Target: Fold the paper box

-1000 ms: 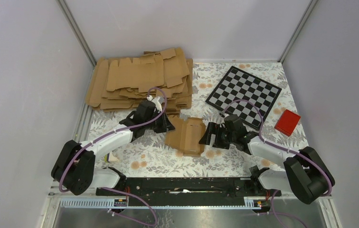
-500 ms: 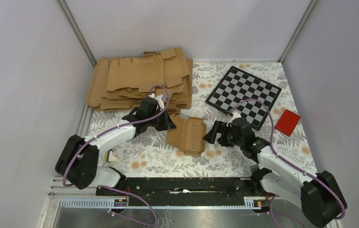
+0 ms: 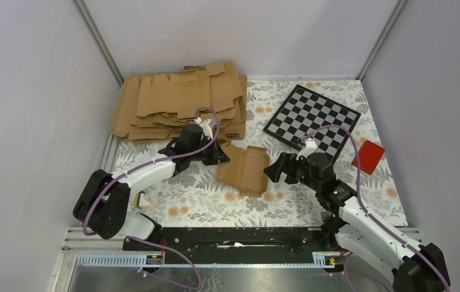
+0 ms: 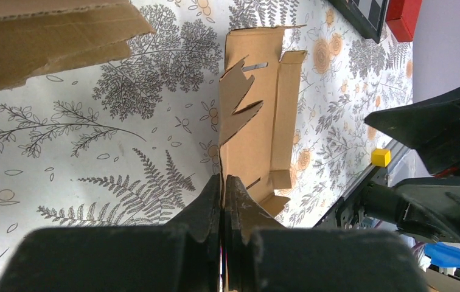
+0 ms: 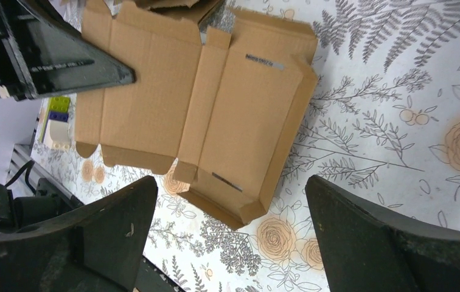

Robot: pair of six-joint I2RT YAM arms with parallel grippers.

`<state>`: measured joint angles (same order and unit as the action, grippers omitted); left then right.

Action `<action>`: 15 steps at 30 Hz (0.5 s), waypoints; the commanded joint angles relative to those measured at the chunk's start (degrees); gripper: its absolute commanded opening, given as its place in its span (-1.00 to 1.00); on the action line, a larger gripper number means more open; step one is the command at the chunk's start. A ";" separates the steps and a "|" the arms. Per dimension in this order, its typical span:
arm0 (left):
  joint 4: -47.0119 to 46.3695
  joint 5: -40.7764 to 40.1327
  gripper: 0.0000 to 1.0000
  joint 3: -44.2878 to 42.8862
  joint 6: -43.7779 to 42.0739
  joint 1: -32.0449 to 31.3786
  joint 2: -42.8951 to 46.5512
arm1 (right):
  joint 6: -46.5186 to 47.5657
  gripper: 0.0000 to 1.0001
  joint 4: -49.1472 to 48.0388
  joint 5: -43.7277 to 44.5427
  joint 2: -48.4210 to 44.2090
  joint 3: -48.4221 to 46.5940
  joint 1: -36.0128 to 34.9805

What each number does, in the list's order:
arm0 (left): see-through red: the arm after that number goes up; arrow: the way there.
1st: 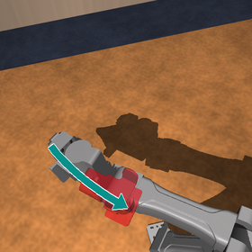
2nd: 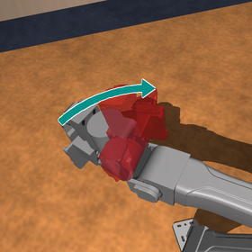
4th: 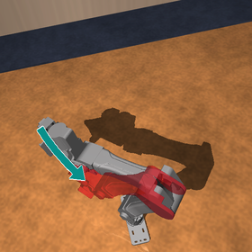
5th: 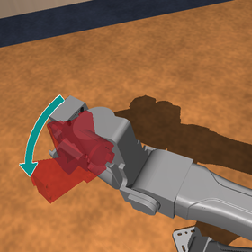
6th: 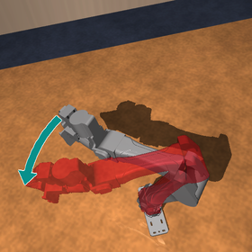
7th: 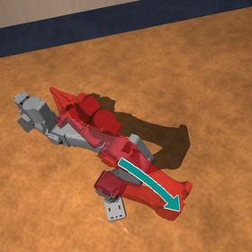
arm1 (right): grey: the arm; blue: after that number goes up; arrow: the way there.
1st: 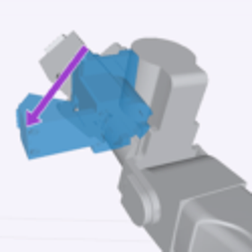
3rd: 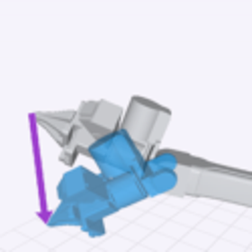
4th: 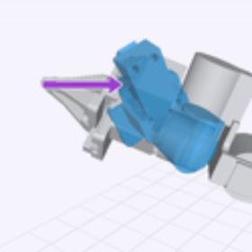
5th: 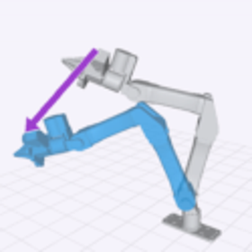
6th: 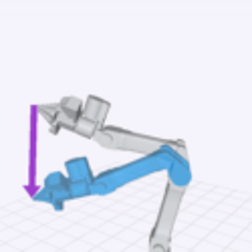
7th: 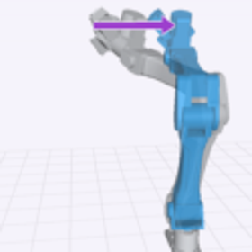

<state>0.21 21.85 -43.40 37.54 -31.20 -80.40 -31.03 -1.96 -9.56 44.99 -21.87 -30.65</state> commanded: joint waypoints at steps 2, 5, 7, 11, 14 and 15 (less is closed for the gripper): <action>-5.87 1.02 -1.00 1.36 0.40 0.09 -0.80 | 0.96 0.99 -0.68 4.02 -3.56 -0.15 -0.28; -4.35 2.07 -1.00 0.70 -0.62 0.09 -1.09 | 1.06 0.99 -1.63 3.31 -3.90 -0.52 -0.28; -2.40 1.77 -1.00 -0.04 -1.56 0.09 -1.00 | 1.46 0.99 -0.84 1.40 -3.35 -0.98 -0.24; -0.79 2.14 -1.00 0.18 1.40 0.02 -0.55 | 1.97 0.99 7.20 -2.03 -3.21 -2.09 -0.28; -3.63 3.32 -1.00 3.16 3.11 -0.66 0.78 | -0.19 0.99 8.86 -3.04 -5.34 0.86 -0.28; -3.97 3.03 -1.00 3.83 3.15 -0.78 1.37 | -1.47 0.99 7.92 -2.76 -6.16 2.48 -0.24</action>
<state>-0.21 22.87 -41.52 38.87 -31.33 -81.49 -30.48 3.53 -10.28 41.50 -21.76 -30.65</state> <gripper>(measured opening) 0.017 0.993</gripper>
